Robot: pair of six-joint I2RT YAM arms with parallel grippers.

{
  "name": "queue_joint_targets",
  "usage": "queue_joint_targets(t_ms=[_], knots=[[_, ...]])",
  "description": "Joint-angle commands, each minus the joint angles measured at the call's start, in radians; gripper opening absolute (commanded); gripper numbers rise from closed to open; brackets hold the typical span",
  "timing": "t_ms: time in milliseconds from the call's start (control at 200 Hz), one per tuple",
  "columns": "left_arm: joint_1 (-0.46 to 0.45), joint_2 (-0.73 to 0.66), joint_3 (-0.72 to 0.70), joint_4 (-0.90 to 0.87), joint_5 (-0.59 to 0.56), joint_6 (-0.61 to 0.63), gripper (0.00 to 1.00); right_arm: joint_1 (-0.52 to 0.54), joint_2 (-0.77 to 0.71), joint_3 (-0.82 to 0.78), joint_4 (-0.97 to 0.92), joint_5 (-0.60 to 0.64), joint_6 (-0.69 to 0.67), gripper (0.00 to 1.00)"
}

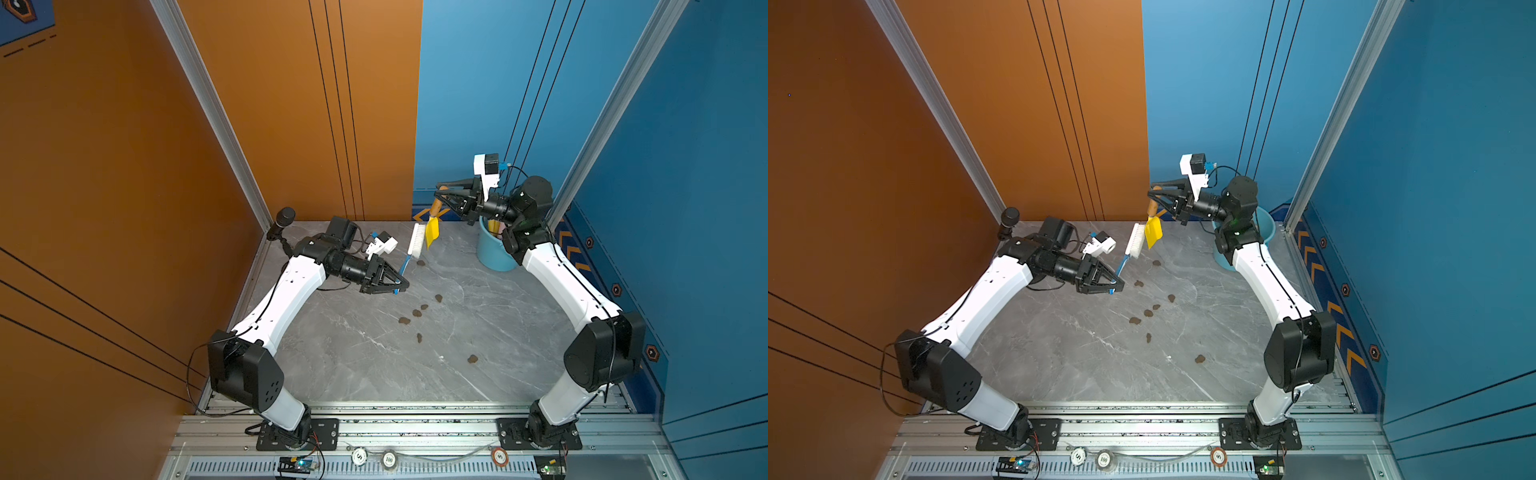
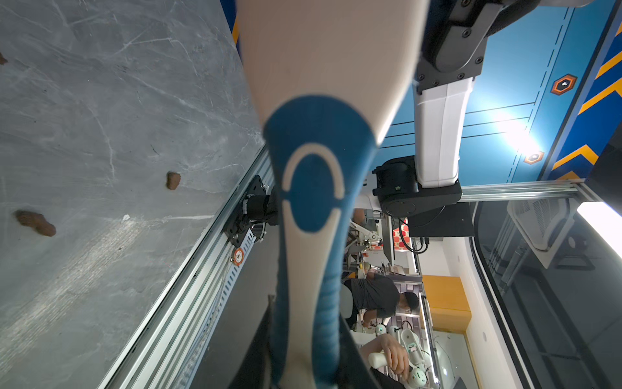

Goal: Brush the soil off the hand trowel and place it into the bucket
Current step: Brush off the soil from the hand trowel.

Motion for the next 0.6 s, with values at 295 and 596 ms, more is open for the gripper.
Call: queue_joint_targets(t_ms=[295, 596], knots=[[0.069, 0.013, 0.086, -0.008, -0.055, 0.021, 0.00, 0.003, -0.042, 0.059, 0.204, 0.011, 0.145, 0.06], [0.098, 0.016, 0.213, 0.038, -0.051, -0.028, 0.00, 0.051, -0.026, 0.086, 0.137, 0.006, 0.101, 0.06]])
